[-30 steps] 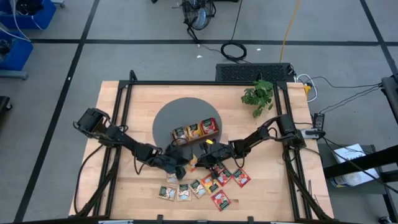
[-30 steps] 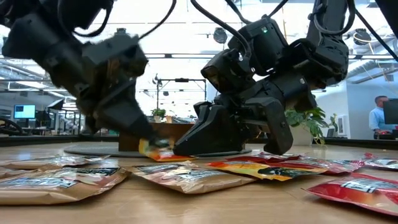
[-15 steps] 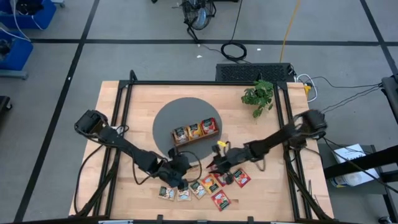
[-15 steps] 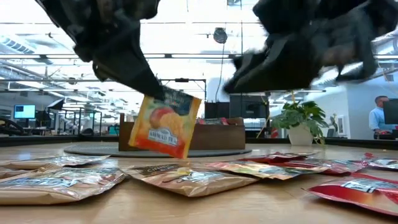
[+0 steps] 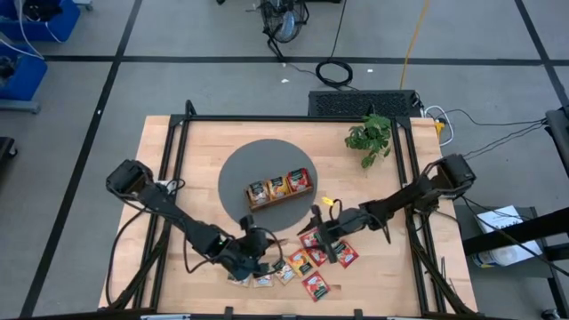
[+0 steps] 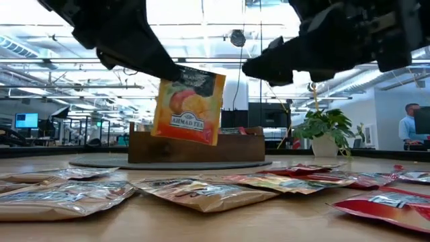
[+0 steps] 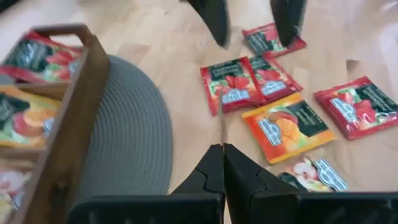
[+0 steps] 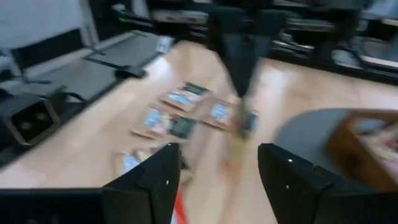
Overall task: Pick & Place Tea
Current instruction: Put the mango tea sachet into the middle compartment of the wooden organizer
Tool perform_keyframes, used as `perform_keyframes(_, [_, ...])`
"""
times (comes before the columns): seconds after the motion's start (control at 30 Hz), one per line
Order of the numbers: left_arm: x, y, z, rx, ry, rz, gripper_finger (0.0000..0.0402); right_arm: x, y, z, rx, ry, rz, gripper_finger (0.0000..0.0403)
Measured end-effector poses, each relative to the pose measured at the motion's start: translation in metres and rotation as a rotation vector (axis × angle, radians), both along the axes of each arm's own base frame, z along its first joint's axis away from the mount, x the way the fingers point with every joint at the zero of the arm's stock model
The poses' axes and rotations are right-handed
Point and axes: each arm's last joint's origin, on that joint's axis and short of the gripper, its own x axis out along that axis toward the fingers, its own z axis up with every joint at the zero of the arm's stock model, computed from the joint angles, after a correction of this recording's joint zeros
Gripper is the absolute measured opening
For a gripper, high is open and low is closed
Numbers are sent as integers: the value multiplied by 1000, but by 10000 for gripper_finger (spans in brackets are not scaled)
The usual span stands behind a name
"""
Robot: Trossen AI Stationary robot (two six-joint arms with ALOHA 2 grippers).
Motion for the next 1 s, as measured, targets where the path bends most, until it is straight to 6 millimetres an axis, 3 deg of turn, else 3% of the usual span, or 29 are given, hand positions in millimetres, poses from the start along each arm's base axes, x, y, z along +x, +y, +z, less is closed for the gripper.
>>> perform_keyframes(0.27, [8, 1, -4, 34, -24, -24, 1, 22, -4, -8, 32, -22, -45, 188])
perform_keyframes(0.5, [8, 1, -4, 35, -22, -26, 1, 26, -7, -10, 43, -9, -25, 169])
perform_keyframes(0.6, [9, 2, -4, 37, -22, -23, 1, 26, -6, -10, 43, 0, -8, 138])
perform_keyframes(0.83, [11, 5, -4, 33, -22, -16, 1, 28, -4, -9, 27, 7, 34, 16])
perform_keyframes(1.0, [12, 8, -5, 34, -12, -11, 7, 28, -8, -12, 9, 40, 16, 3])
